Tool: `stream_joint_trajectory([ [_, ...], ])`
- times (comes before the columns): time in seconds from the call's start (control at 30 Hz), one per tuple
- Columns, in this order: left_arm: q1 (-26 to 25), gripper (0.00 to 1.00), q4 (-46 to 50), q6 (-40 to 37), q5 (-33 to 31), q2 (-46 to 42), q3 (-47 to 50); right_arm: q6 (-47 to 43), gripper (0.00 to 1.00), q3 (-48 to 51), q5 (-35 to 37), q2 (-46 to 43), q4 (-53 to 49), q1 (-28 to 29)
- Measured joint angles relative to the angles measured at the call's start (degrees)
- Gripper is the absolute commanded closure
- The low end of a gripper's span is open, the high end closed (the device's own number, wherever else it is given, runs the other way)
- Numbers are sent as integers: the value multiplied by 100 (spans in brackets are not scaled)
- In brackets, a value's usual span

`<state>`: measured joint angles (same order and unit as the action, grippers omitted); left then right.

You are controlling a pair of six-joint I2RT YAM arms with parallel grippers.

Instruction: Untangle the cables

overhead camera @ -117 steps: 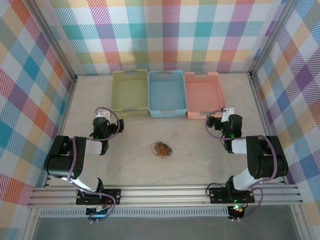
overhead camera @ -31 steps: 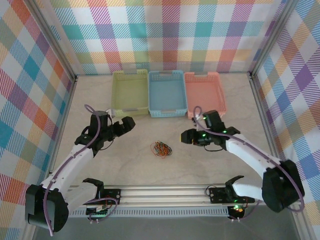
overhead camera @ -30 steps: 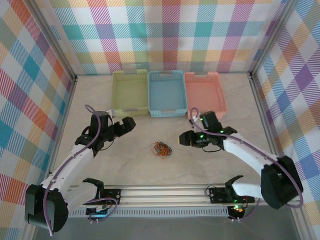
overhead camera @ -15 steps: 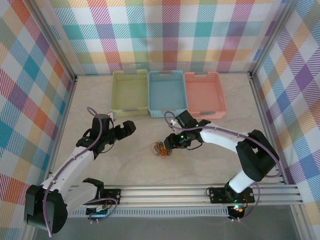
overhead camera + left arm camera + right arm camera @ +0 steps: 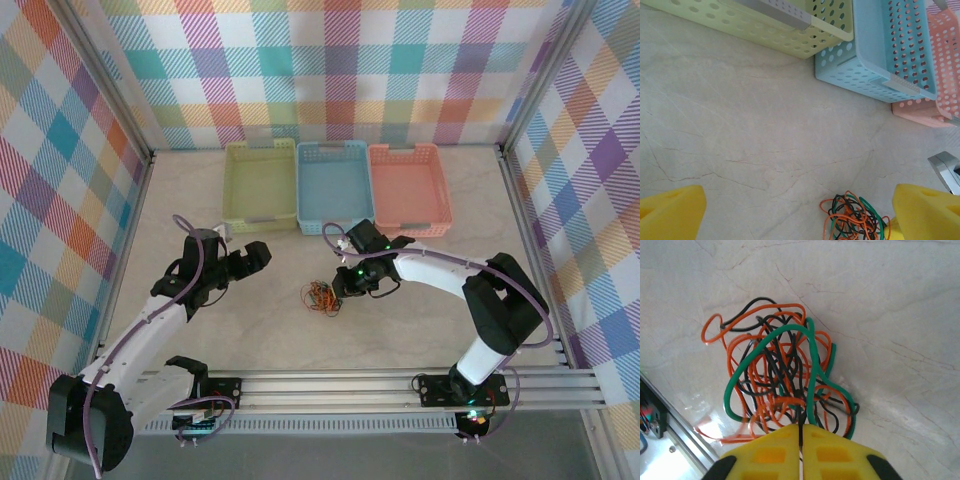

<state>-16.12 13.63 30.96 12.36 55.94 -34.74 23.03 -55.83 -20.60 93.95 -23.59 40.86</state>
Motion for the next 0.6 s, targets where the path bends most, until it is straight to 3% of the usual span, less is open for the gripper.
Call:
stream_joint_trajectory([
  [0.27,-98,5,-22,-33,59,2,28,-111,100,140,-22,-256,216,0],
  [0.6,-693,12,-175,52,839,522,35,-356,100,369,-321,-678,708,0],
])
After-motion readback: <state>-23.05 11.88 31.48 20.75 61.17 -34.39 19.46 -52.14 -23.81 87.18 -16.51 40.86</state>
